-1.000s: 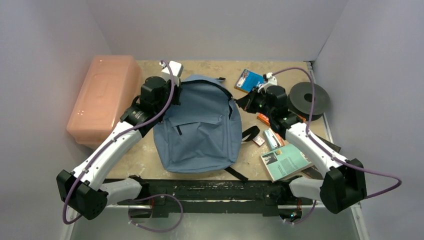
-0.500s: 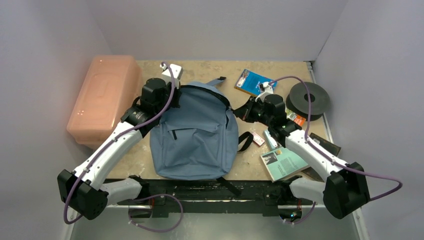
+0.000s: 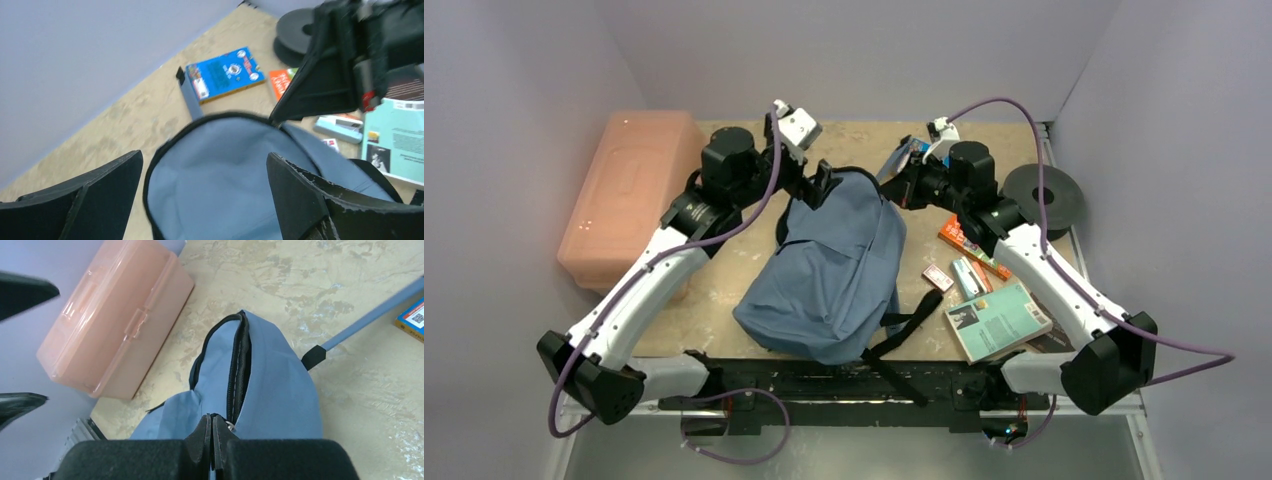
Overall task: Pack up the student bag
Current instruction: Unzip the student bag at the center of the board.
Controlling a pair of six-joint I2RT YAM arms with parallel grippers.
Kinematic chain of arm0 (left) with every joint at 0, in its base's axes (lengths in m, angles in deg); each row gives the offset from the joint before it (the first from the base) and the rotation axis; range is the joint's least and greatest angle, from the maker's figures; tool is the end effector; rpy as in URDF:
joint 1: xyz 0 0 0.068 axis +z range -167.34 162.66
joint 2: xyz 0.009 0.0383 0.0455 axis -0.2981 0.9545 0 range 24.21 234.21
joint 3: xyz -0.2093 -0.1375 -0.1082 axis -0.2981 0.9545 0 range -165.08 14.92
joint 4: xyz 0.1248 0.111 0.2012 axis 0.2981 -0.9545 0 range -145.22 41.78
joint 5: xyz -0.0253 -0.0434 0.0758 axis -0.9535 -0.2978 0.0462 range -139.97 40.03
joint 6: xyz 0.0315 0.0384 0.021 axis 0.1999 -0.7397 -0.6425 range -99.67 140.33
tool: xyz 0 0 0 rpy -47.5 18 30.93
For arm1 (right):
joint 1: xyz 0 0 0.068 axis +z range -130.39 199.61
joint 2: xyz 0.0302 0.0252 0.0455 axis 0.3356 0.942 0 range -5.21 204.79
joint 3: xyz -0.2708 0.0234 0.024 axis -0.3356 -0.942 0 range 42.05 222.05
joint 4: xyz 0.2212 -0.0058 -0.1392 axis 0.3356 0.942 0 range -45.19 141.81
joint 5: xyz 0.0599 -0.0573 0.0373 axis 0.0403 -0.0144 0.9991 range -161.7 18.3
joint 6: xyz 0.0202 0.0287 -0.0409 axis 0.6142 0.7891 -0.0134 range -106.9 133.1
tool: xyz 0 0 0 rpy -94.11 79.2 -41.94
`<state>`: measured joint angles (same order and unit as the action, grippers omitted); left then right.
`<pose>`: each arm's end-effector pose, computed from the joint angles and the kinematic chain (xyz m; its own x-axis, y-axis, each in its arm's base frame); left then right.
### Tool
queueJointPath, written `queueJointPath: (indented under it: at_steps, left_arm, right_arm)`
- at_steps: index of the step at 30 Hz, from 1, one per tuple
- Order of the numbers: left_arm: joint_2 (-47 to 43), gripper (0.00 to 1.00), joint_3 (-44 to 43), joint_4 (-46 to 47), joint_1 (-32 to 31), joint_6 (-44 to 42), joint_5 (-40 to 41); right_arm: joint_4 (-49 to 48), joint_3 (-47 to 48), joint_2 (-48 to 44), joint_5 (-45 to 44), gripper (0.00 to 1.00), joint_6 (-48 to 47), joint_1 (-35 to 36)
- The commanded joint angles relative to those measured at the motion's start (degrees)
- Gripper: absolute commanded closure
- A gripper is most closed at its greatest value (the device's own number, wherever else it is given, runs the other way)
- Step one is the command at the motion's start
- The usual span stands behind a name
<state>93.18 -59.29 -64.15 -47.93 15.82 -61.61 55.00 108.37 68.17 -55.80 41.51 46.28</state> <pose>0.2295 -0.1441 0.4219 -0.1066 0.1524 -0.9825 0.6795 0.7325 0.0399 0.2622 0.1426 0.3639 -0.5498 0.2359 -0.8013 -0.4591 0.7160 0.5258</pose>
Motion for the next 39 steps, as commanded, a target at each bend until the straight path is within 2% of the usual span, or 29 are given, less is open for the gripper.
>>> queueJointPath:
  at_steps: [1,5,7,8,9,10,12,14,19,23,27,30,34,36,39]
  left_arm:
    - [8.44,0.06,-10.63,-1.61,-0.62,-6.73,-12.13]
    - [17.77,0.08,-19.11,-7.39,-0.62,-8.81,-15.46]
    - [21.64,0.08,-22.80,-9.57,-0.69,-4.92,-13.98]
    - [23.75,0.12,-25.80,-11.97,-0.68,-1.37,-10.23]
    - [25.80,0.22,-29.58,-15.54,-0.70,4.09,-5.36]
    - [28.34,0.25,-34.14,-21.06,-0.64,13.74,0.67]
    - [33.08,0.27,-43.06,-34.20,-0.06,28.90,8.60]
    - [36.33,0.29,-47.24,-40.54,0.11,39.68,7.18]
    - [38.26,0.17,-41.91,-36.28,-0.69,56.33,3.20]
    - [39.80,0.18,-41.52,-37.58,-1.03,64.21,3.32]
    - [41.47,0.27,-43.10,-39.60,-1.46,67.42,5.59]
    - [42.21,0.41,-43.12,-39.43,-1.45,68.40,9.01]
    - [43.53,0.80,-46.15,-40.51,-1.12,67.39,15.20]
    - [43.42,1.00,-46.70,-39.63,-0.33,67.19,18.27]
    - [43.02,1.00,-47.19,-36.92,0.79,66.98,18.02]
  right_arm:
    - [0.05,4.36,0.47,3.28,1.00,-3.17,0.04]
    - [0.93,4.78,0.45,3.30,1.00,-4.23,0.10]
    - [1.55,4.93,0.36,2.85,1.00,-4.73,0.10]
    - [1.80,5.13,0.36,2.79,1.00,-4.98,0.09]
    - [1.92,5.21,0.36,2.62,1.00,-5.16,0.05]
    - [1.93,5.26,0.36,2.44,1.00,-5.32,0.07]
    - [1.88,5.45,0.70,2.17,1.00,-5.61,0.06]
    - [1.90,5.71,1.32,2.26,1.00,-5.95,0.06]
    - [2.02,5.75,2.09,2.03,1.00,-6.79,0.26]
    - [2.49,5.48,1.67,0.73,1.00,-7.84,0.82]
    - [2.82,5.23,1.51,-0.34,1.00,-8.75,1.51]
    - [3.02,4.81,1.28,-1.64,1.00,-9.33,2.17]
    - [4.85,3.27,0.55,-6.68,1.00,-10.17,4.30]
    - [4.22,-1.23,-1.92,-10.34,1.00,-9.01,6.54]
    - [0.22,-11.07,-7.68,-16.08,1.00,-5.14,12.30]
